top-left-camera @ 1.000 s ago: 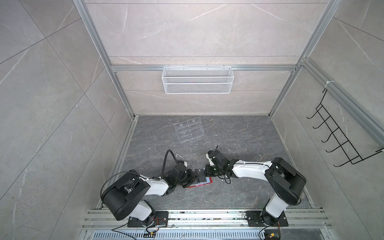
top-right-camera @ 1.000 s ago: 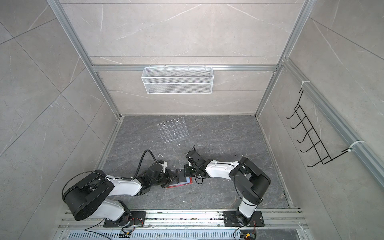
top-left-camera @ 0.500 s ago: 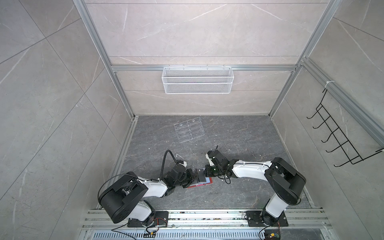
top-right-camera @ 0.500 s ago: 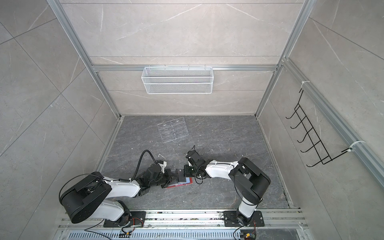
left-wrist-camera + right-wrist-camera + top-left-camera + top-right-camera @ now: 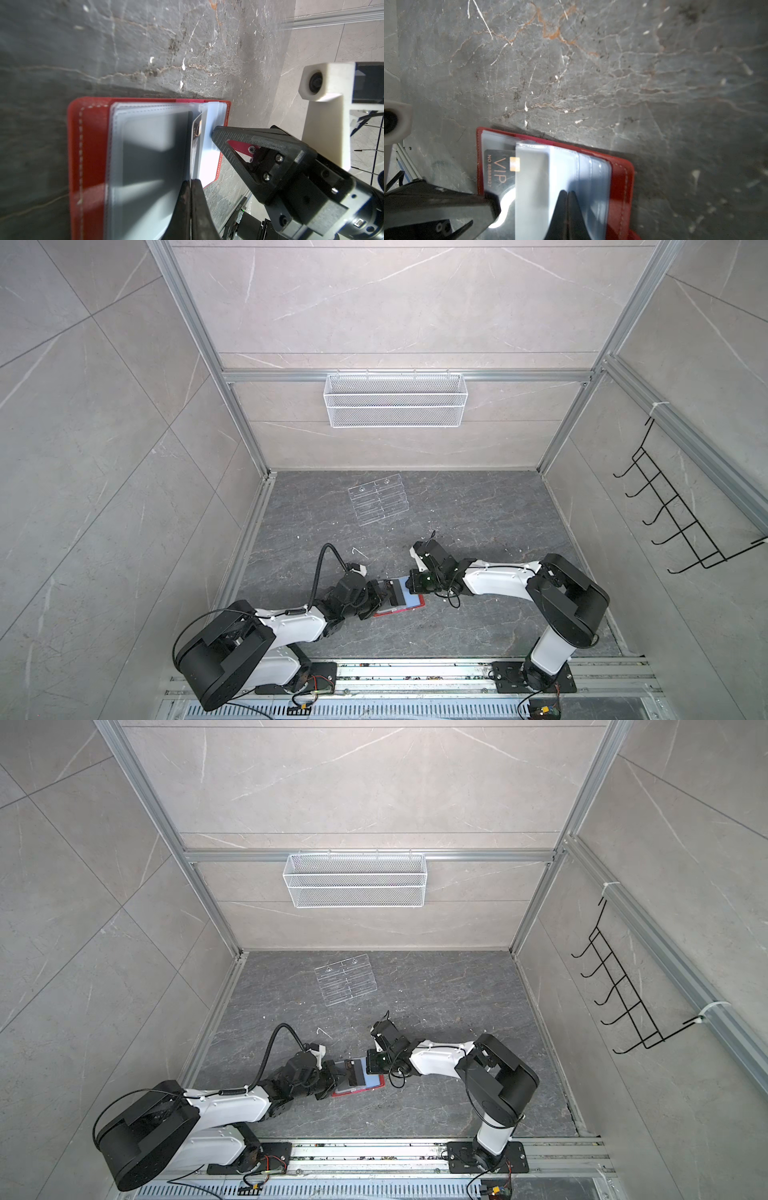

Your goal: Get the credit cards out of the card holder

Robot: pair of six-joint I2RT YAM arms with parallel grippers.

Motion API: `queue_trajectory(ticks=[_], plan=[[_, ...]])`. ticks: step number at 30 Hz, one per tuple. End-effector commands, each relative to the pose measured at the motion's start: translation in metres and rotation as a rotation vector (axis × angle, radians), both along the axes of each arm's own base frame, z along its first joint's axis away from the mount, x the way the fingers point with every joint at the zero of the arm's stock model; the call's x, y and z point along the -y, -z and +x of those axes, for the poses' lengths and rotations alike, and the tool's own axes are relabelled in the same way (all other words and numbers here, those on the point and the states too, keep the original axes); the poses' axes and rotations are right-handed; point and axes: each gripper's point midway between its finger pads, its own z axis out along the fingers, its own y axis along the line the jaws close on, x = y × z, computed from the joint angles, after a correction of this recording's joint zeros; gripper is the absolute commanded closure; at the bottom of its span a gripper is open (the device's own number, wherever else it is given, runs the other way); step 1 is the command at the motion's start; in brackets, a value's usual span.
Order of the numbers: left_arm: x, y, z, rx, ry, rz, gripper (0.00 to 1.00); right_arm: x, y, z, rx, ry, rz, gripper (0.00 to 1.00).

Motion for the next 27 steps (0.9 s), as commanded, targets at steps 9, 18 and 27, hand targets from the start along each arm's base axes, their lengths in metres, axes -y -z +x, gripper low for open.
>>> queue_trajectory(ticks=[9, 18, 27], plan=[[-0.036, -0.055, -0.010, 0.091, -0.039, 0.094, 1.00, 0.002, -0.021, -0.005, -0.017, -0.004, -0.005, 0.84], [-0.026, -0.162, 0.011, 0.335, -0.060, -0.057, 1.00, 0.009, -0.173, 0.042, 0.169, 0.040, 0.254, 0.13], [0.009, -0.257, 0.062, 0.492, -0.047, -0.383, 1.00, 0.037, -0.232, 0.071, 0.178, 0.058, 0.508, 0.13]])
